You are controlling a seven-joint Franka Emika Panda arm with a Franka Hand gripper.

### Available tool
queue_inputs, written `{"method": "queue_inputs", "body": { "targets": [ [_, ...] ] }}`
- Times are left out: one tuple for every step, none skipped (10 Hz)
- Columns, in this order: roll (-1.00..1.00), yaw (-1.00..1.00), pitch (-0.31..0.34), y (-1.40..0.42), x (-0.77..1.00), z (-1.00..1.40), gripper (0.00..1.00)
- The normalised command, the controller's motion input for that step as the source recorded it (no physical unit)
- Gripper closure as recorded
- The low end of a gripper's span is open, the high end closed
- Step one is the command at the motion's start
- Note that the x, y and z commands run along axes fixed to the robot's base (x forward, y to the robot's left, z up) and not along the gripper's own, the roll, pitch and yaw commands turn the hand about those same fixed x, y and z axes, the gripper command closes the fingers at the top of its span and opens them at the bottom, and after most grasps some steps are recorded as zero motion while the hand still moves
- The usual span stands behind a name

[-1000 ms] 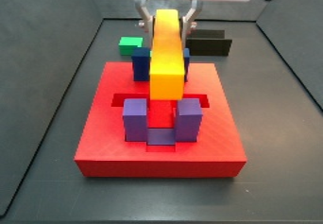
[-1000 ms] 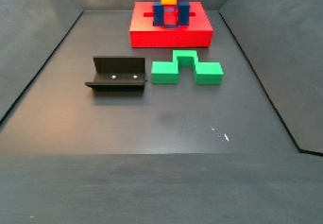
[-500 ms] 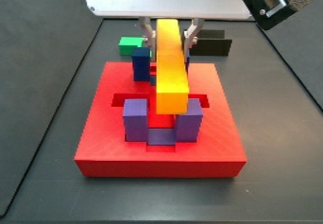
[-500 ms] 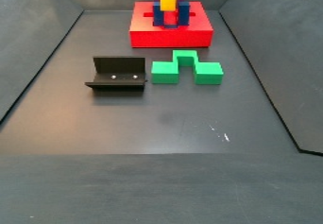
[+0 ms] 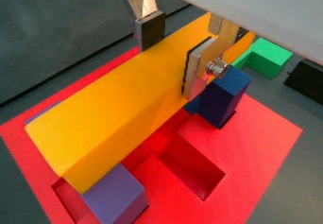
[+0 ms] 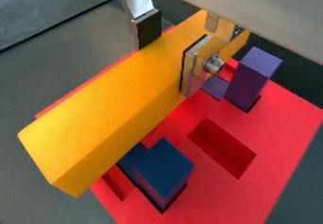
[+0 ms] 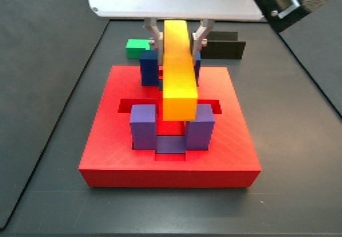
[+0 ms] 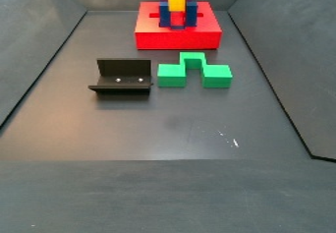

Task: Pick up the yellow object. Move up. Move to above the board. Insert the yellow object.
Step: Insert the yellow object.

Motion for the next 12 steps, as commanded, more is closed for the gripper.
{"method": "queue_inputs", "body": {
  "targets": [
    [0.0, 0.0, -0.059, 0.0, -0.25, 0.0, 1.0],
    [0.0, 0.0, -0.06, 0.0, -0.12, 0.0, 1.0],
    [0.0, 0.0, -0.059, 0.0, -0.07, -0.04, 1.0],
    [0.0, 0.08, -0.046, -0.04, 0.0, -0.05, 1.0],
    [0.04, 0.19, 0.0, -0.1, 0.12, 0.0, 1.0],
    [0.07, 0.22, 0.0, -0.16, 0.16, 0.0, 1.0],
    [0.08, 0.23, 0.0, -0.19, 0.2, 0.0, 1.0],
    [0.09, 0.21, 0.017, -0.19, 0.21, 0.0, 1.0],
    [0.11, 0.19, 0.0, -0.2, 0.13, -0.08, 1.0],
    [0.1, 0.17, 0.0, -0.17, 0.08, -0.13, 1.0],
    [0.1, 0.15, 0.0, -0.15, 0.04, -0.16, 1.0],
    [0.09, 0.14, 0.0, -0.13, 0.03, -0.16, 1.0]
  ]
}}
